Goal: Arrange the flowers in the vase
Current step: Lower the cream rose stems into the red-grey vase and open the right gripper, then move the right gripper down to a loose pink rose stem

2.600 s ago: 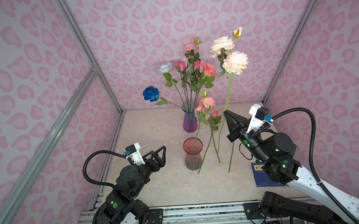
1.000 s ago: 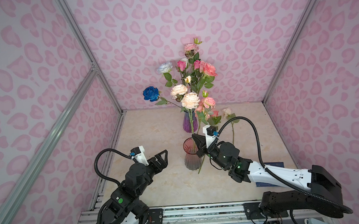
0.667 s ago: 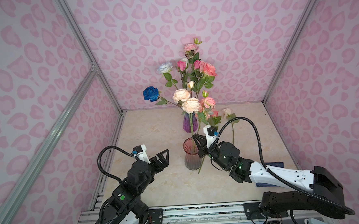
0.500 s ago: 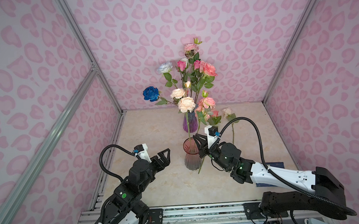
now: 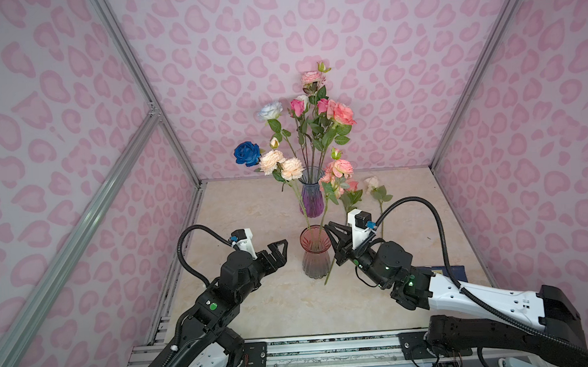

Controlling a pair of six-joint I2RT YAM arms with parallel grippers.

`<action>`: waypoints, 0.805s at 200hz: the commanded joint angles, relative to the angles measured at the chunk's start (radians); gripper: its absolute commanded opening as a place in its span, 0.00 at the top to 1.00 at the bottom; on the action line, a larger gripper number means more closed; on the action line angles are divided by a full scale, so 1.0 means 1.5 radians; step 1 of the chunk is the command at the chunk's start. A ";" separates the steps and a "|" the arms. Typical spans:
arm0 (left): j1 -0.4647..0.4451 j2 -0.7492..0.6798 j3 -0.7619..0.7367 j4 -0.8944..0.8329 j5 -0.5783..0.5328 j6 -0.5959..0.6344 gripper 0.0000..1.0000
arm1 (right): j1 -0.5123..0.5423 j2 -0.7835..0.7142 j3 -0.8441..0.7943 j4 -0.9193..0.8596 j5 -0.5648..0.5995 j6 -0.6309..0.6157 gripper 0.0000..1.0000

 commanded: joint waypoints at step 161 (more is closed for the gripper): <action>-0.014 0.080 -0.049 0.067 0.112 -0.007 0.01 | -0.470 0.341 0.133 -0.363 -0.348 0.291 0.73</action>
